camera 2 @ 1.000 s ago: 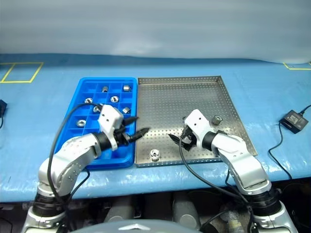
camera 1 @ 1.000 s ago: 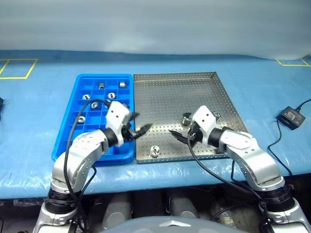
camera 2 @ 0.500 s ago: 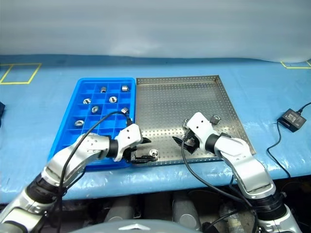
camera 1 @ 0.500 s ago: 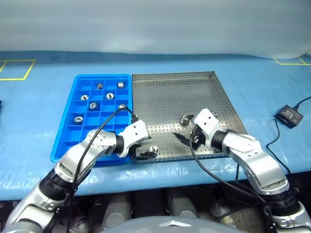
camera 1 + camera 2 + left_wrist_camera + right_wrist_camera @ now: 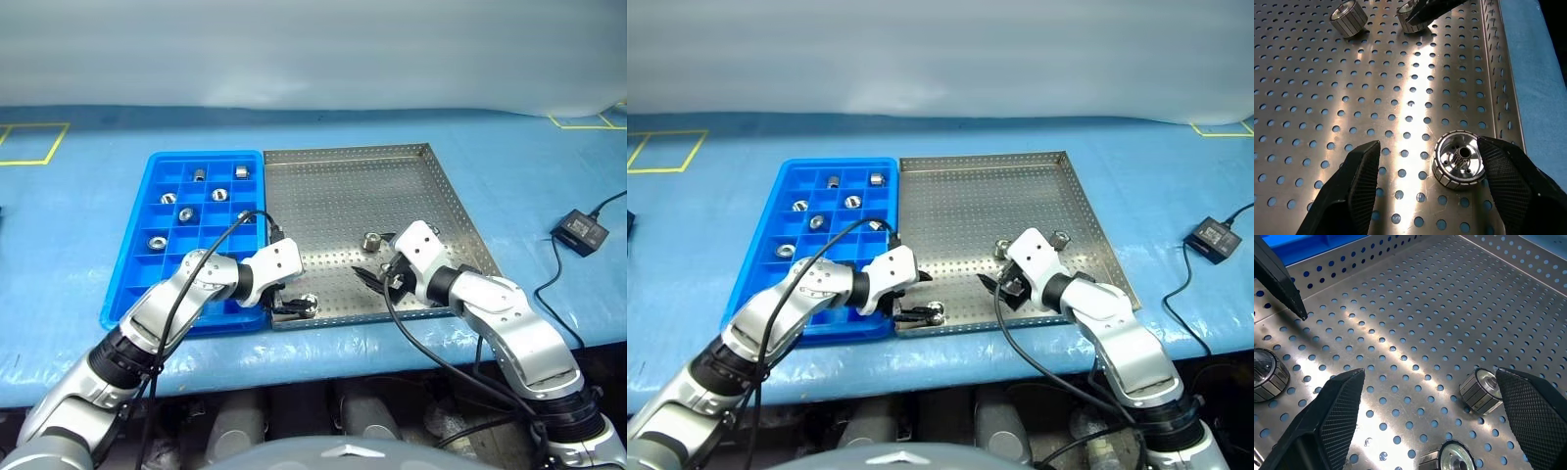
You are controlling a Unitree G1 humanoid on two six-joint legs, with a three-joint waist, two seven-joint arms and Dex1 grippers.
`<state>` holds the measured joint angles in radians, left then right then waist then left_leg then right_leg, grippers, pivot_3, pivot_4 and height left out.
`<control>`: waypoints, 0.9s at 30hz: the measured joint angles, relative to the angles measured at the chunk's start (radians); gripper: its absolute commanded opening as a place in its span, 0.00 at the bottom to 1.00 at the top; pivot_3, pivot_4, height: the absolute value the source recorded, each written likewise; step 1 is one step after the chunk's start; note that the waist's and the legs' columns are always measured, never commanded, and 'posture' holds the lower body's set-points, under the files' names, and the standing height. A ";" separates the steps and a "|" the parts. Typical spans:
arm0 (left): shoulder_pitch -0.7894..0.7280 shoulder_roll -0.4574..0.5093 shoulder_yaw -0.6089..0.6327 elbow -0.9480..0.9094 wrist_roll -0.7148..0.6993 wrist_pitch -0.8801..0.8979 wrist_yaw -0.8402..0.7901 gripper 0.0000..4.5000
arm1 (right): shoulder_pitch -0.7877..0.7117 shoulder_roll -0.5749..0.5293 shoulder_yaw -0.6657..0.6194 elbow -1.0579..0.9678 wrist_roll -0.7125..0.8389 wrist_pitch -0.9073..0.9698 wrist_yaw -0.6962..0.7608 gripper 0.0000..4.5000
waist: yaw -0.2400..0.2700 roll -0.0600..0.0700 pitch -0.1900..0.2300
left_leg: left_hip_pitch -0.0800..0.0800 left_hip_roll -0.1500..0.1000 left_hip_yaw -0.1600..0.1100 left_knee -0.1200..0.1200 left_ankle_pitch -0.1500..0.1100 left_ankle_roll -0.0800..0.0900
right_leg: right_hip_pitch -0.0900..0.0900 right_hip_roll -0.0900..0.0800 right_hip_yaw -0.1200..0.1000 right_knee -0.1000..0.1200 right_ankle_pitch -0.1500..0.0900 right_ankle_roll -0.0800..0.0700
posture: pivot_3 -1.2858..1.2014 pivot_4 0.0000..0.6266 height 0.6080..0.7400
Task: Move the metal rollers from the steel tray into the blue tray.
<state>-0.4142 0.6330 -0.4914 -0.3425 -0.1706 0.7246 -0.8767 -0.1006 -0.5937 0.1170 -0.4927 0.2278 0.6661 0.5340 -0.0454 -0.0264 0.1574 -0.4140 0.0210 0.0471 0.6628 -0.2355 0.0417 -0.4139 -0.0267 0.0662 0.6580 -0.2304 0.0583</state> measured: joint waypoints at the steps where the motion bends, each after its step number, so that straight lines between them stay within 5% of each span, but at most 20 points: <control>1: -0.001 0.000 -0.005 0.001 0.006 -0.002 -0.003 0.76 | 0.000 0.000 0.000 0.000 -0.001 -0.001 -0.001 1.00 | -0.001 0.000 0.000 | 0.000 0.000 0.000 0.000 0.000 0.000 | 0.000 0.000 0.000 0.000 0.000 0.000 | 0.47 0.24 1.00; 6: -0.022 -0.002 -0.032 0.017 0.040 -0.009 -0.030 0.76 | 0.000 0.009 0.000 0.000 -0.006 -0.001 -0.009 1.00 | -0.002 0.004 -0.003 | 0.001 0.000 0.000 0.000 0.000 0.000 | 0.001 0.000 0.000 0.000 0.000 0.001 | 0.47 0.24 1.00; 10: -0.039 -0.006 -0.050 0.034 0.055 -0.009 -0.046 0.49 | 0.000 0.013 0.000 0.000 -0.008 -0.002 -0.012 1.00 | -0.002 0.008 -0.006 | 0.002 0.000 0.000 0.001 0.000 0.000 | 0.002 0.000 0.000 0.000 0.000 0.001 | 0.47 0.24 1.00; 20: -0.068 -0.020 -0.070 0.066 0.082 -0.009 -0.104 0.49 | 0.000 0.037 0.000 0.000 -0.021 -0.002 -0.035 1.00 | -0.008 0.011 -0.010 | 0.002 0.000 0.000 0.001 0.000 0.000 | 0.003 0.000 0.001 0.000 0.000 0.001 | 0.47 0.24 1.00; 27: -0.048 -0.070 -0.076 0.090 0.064 0.009 -0.112 0.14 | 0.005 0.040 -0.003 0.000 -0.025 -0.002 -0.039 1.00 | -0.026 0.010 -0.009 | 0.001 0.001 0.000 0.001 0.000 0.000 | 0.001 0.002 0.001 0.001 0.000 0.001 | 0.47 0.24 1.00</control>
<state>-0.4625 0.5633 -0.5670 -0.2528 -0.1066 0.7332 -0.9892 -0.0954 -0.5541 0.1143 -0.4929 0.2027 0.6638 0.4949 -0.0713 -0.0168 0.1485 -0.4132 0.0218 0.0471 0.6636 -0.2354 0.0421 -0.4131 -0.0248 0.0671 0.6587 -0.2308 0.0596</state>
